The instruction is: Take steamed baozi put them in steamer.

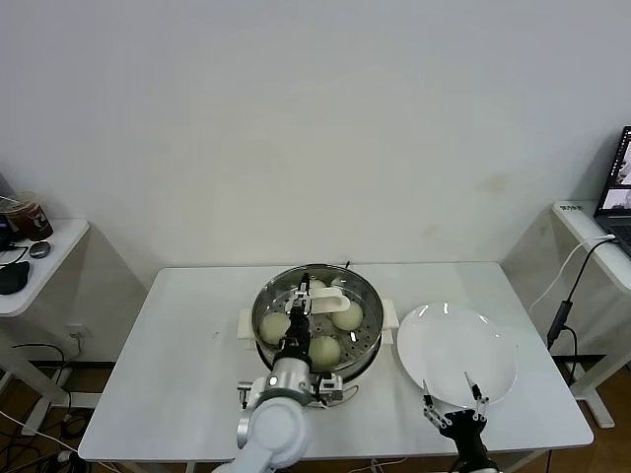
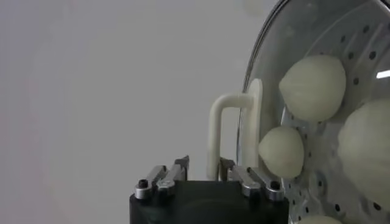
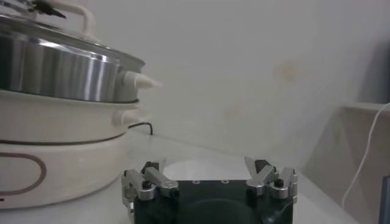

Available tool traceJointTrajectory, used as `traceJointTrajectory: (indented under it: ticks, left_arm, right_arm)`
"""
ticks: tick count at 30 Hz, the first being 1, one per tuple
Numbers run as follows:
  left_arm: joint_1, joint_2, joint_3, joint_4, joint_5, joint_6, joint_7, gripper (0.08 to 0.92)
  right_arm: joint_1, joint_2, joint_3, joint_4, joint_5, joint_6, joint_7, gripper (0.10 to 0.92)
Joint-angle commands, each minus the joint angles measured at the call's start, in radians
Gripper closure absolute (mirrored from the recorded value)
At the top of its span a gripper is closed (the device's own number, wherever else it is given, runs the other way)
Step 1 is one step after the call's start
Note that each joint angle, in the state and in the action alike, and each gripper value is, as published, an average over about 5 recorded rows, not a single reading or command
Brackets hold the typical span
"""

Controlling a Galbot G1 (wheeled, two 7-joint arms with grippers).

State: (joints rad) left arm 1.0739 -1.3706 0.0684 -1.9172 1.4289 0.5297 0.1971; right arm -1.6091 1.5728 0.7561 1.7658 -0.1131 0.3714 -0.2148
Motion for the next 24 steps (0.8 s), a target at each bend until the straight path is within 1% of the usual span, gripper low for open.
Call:
traceJointTrajectory:
  ticks: [1,2,4,6,9,10,11,12,13,16,18,21,24]
  left_arm:
    - [0.17,0.07,-0.045,-0.192,-0.29,-0.122,-0.161,0.455]
    - [0.212,0.08,-0.068,-0.219,-0.355,-0.165,-0.189,0.429]
    - [0.31,0.102,-0.136,-0.269,-0.497,-0.292,-0.246,0.369]
    - [0.417,0.121,-0.226,-0.298,-0.659,-0.475,-0.293,0.317]
    - [0.548,0.133,-0.409,-0.305,-0.939,-0.769,-0.321,0.234]
    - [0.591,0.131,-0.475,-0.306,-1.033,-0.846,-0.321,0.211]
    - [0.635,0.127,-0.531,-0.311,-1.12,-0.892,-0.322,0.196]
    - [0.687,0.124,-0.582,-0.319,-1.201,-0.916,-0.331,0.189]
    - [0.74,0.123,-0.616,-0.33,-1.282,-0.915,-0.344,0.182]
    - [0.885,0.137,-0.668,-0.363,-1.517,-0.839,-0.392,0.178]
    - [0.948,0.144,-0.671,-0.367,-1.621,-0.788,-0.407,0.177]
    - [0.989,0.137,-0.649,-0.335,-1.709,-0.784,-0.392,0.177]
    - [0.978,0.114,-0.632,-0.263,-1.755,-0.845,-0.35,0.177]
  right_arm:
    - [-0.002,-0.007,0.003,0.002,0.005,-0.003,-0.001,0.203]
    - [-0.002,-0.008,0.003,0.003,0.006,-0.004,-0.001,0.203]
    - [-0.002,-0.008,0.005,0.005,0.009,-0.006,-0.002,0.203]
    - [-0.003,-0.009,0.007,0.008,0.012,-0.009,-0.002,0.203]
    - [-0.004,-0.012,0.012,0.011,0.022,-0.01,-0.003,0.203]
    - [-0.004,-0.014,0.013,0.012,0.028,-0.009,-0.004,0.203]
    - [-0.005,-0.015,0.012,0.014,0.038,-0.008,-0.004,0.203]
    - [-0.007,-0.018,0.012,0.017,0.051,-0.008,-0.005,0.203]
    - [-0.011,-0.022,0.01,0.02,0.066,-0.01,-0.007,0.203]
    - [-0.044,-0.05,-0.013,0.052,0.134,-0.051,-0.023,0.203]
    - [-0.084,-0.08,-0.046,0.091,0.19,-0.112,-0.03,0.203]
    - [-0.141,-0.117,-0.088,0.146,0.234,-0.18,-0.024,0.203]
    - [-0.181,-0.131,-0.108,0.173,0.23,-0.193,-0.006,0.203]
